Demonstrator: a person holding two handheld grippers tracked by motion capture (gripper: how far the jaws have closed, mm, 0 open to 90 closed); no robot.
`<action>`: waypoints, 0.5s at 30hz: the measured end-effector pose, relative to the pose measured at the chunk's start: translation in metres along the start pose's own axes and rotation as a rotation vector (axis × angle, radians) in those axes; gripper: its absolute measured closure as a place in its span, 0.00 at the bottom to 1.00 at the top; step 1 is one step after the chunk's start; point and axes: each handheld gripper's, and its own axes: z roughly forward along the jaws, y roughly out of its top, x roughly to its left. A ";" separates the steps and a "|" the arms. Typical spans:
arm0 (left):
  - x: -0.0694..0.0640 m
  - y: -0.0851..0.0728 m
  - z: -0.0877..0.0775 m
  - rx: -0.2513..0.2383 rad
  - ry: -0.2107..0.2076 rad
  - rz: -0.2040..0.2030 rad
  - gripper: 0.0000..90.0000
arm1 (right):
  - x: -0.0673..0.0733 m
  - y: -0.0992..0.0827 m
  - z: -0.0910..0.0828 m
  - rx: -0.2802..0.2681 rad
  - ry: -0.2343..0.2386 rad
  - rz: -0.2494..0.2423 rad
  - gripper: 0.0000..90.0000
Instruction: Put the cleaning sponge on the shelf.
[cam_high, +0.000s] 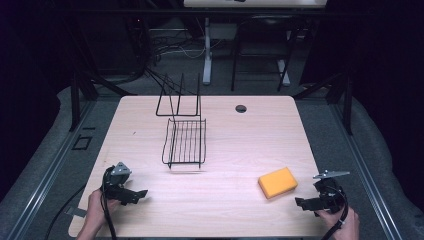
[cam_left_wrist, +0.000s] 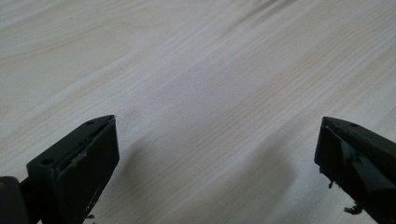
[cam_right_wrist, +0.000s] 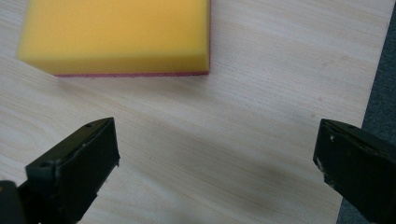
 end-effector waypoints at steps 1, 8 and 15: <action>0.000 0.000 0.000 -0.001 0.000 0.000 0.00 | 0.000 0.000 0.000 0.000 0.000 0.000 0.00; -0.001 0.001 0.001 -0.001 -0.004 0.003 0.00 | 0.003 0.002 -0.003 -0.015 0.004 -0.006 0.00; -0.001 0.000 0.001 -0.005 0.000 -0.006 0.00 | 0.010 0.011 -0.008 -0.026 0.010 -0.017 0.00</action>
